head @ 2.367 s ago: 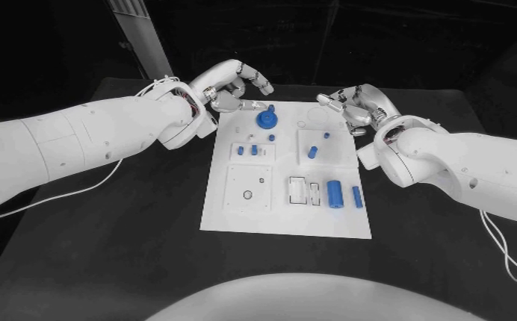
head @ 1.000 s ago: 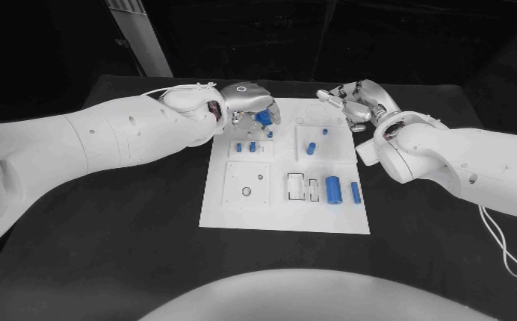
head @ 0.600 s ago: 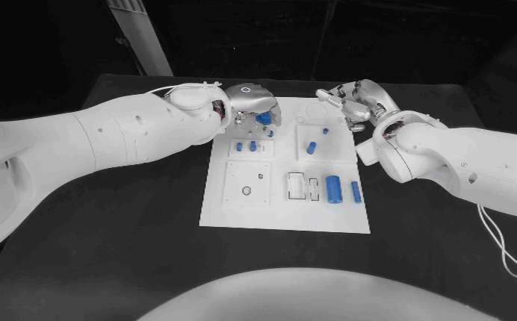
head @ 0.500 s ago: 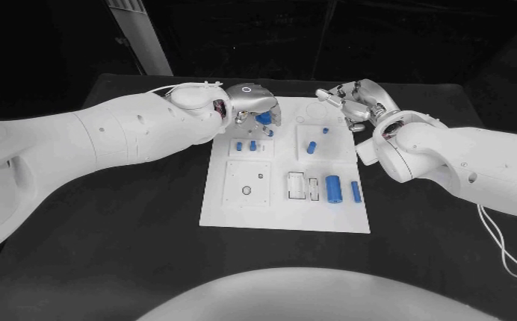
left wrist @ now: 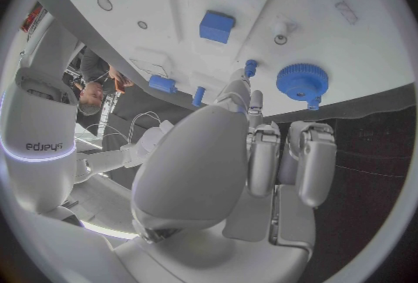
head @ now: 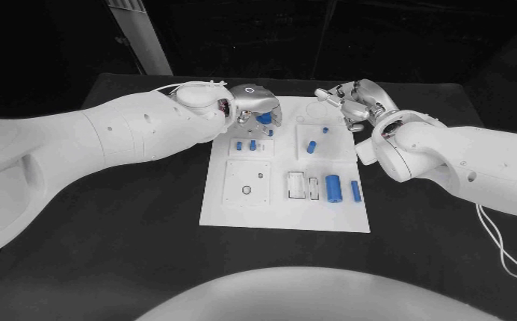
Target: Assemble the parts on the task board
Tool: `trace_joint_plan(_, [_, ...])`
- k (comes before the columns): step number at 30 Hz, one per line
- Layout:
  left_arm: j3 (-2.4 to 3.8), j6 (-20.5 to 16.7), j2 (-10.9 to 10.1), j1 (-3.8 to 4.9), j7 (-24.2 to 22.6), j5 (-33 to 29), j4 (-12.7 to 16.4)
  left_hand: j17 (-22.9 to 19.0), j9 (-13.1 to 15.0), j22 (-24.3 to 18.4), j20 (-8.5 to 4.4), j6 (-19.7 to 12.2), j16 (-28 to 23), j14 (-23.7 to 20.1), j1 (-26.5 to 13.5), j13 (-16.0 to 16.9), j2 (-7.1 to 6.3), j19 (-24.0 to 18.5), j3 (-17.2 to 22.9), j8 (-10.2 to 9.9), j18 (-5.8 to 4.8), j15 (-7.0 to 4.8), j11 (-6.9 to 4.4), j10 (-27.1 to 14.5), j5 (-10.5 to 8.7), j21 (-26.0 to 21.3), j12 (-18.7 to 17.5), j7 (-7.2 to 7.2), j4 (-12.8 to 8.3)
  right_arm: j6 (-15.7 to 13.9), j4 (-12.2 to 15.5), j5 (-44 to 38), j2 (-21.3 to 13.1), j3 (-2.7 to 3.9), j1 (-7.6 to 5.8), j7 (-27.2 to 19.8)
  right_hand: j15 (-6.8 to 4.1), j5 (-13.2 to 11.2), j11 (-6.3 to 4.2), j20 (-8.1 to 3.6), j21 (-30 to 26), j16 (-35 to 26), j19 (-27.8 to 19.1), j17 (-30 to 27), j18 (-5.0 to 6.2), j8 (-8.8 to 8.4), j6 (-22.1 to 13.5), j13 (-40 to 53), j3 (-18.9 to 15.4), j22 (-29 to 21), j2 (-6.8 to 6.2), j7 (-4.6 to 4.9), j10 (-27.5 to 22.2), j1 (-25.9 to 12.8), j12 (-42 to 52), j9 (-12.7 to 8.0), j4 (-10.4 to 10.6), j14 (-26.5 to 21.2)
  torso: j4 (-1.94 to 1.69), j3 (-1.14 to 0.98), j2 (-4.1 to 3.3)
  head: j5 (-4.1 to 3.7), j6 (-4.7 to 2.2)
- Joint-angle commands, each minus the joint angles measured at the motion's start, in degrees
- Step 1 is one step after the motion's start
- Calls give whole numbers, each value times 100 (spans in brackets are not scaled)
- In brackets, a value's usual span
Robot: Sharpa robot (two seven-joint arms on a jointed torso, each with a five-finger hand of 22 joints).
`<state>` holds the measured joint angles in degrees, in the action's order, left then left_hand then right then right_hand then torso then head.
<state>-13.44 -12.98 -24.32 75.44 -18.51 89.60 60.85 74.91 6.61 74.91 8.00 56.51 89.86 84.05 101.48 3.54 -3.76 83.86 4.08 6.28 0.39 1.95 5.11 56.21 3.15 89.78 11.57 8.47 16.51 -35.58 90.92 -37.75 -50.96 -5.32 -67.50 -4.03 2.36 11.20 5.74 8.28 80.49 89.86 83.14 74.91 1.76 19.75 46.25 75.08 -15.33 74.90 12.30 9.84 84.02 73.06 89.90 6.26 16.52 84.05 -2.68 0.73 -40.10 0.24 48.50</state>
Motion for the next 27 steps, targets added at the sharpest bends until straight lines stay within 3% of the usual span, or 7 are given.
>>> trace_joint_plan(1, [3, 229, 24, 4, 171, 203, -28, 1509, -6, 1509, -41, 21, 14, 595, 49, -5, 9, 614, 33, -31, -39, -52, 4, -29, -34, 22, -31, -39, 8, 33, 19, 26, 0, 3, -9, -4, -51, 4, -25, -18, 28, 14, 24, 1509, 97, 4, 19, 1492, -40, 921, -2, -7, 598, 59, 10, -9, 3, 595, 3, -2, 0, -6, 17])
trace_joint_plan(27, [3, 455, 110, -32, 140, 249, -172, 1509, -24, 1509, -59, 107, 14, 595, 93, 1, 40, 614, 95, -39, -39, -61, -20, 55, -33, 22, -43, -64, 18, 44, 79, 82, -20, 3, -9, 21, -51, -1, -25, -19, 23, 14, 22, 1509, 99, 1, 18, 1492, -45, 918, 1, -6, 598, 61, 10, -12, 8, 595, 1, 4, -1, -37, 58])
